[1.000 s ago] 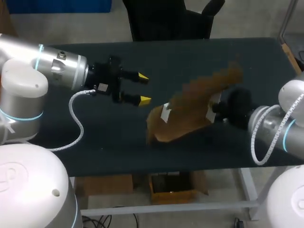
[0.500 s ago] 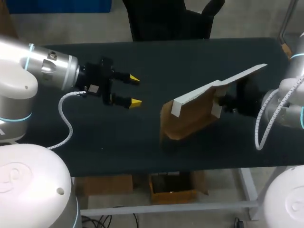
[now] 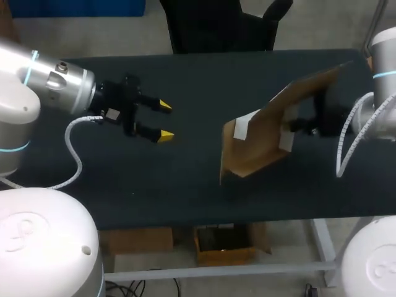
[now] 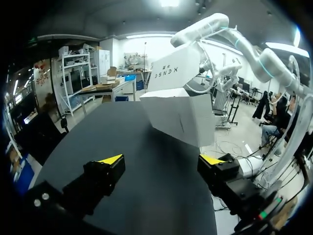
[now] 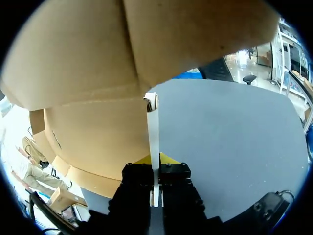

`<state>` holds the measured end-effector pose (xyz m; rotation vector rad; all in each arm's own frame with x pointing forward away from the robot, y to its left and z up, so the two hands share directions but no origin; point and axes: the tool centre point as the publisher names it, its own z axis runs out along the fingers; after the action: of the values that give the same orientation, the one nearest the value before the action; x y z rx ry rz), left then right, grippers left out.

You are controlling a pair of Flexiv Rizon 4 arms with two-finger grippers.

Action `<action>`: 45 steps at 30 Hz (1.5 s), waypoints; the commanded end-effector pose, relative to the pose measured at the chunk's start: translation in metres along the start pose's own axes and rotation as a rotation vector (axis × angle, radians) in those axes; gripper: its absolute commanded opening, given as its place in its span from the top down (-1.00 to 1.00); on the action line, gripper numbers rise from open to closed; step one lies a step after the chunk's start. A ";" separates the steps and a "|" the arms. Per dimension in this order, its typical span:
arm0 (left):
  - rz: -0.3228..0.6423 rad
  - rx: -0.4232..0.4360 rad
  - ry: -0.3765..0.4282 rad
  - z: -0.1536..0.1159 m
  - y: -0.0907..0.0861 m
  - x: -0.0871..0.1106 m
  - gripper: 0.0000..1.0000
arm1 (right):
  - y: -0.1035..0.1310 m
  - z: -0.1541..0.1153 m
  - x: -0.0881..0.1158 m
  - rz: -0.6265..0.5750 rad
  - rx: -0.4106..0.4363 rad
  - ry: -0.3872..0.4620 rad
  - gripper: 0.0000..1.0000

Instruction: Assemble the packaging by folding the flat box into shape, placing the metal phone stand inside, and closing the box properly

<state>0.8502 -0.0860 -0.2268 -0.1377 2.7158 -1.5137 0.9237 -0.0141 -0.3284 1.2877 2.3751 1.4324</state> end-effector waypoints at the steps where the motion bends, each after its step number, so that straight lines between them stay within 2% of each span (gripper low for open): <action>1: -0.002 -0.023 0.025 -0.005 -0.006 -0.006 -1.00 | 0.006 -0.006 -0.006 0.017 0.194 0.207 1.00; 20: -0.002 -0.023 0.025 -0.005 -0.006 -0.006 -1.00 | 0.008 -0.007 -0.005 0.010 0.193 0.214 1.00; 32: 0.023 -0.105 -0.012 0.001 -0.005 -0.021 -1.00 | 0.017 -0.014 -0.008 0.091 0.307 0.080 1.00; 45: 0.058 -0.145 -0.023 -0.005 0.013 -0.034 -1.00 | 0.019 -0.014 -0.007 0.179 0.427 -0.013 1.00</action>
<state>0.8806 -0.0760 -0.2341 -0.0834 2.7798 -1.2899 0.9311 -0.0277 -0.3099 1.6111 2.7082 1.0497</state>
